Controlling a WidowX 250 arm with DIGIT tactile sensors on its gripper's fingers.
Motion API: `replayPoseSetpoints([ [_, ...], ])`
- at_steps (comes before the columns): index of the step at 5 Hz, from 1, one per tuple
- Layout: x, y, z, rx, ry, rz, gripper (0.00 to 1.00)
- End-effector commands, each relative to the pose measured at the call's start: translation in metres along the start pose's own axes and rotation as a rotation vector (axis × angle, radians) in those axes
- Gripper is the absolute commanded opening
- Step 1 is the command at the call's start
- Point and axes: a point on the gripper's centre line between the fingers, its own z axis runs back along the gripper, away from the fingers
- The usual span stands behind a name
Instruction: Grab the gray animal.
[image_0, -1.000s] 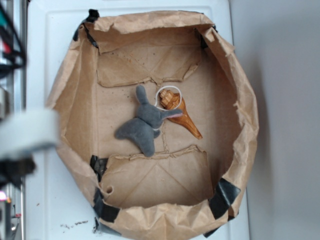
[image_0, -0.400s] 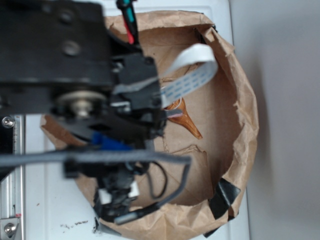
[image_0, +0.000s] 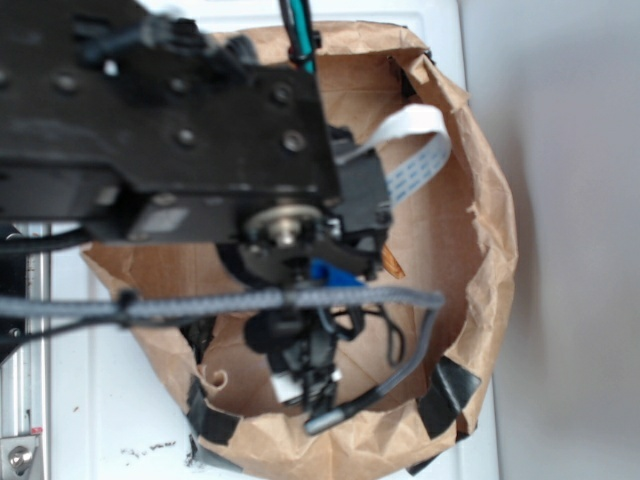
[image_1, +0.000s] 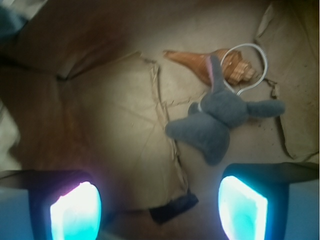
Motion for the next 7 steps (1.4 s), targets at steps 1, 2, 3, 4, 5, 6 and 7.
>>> replayPoseSetpoints([
  [1,0.004,-0.001,0.009,-0.01,-0.036,-0.003,1.0],
  [2,0.004,-0.001,0.009,-0.01,-0.036,-0.003,1.0],
  [3,-0.007,0.011,0.015,-0.037,-0.048,0.038,1.0],
  [4,0.018,0.022,-0.02,-0.021,-0.174,0.105,1.0],
  [5,0.058,0.025,-0.051,0.001,-0.185,0.171,1.0],
  [6,0.086,0.025,-0.07,0.039,-0.188,0.21,1.0],
  [7,0.092,0.026,-0.069,0.062,-0.171,0.162,1.0],
])
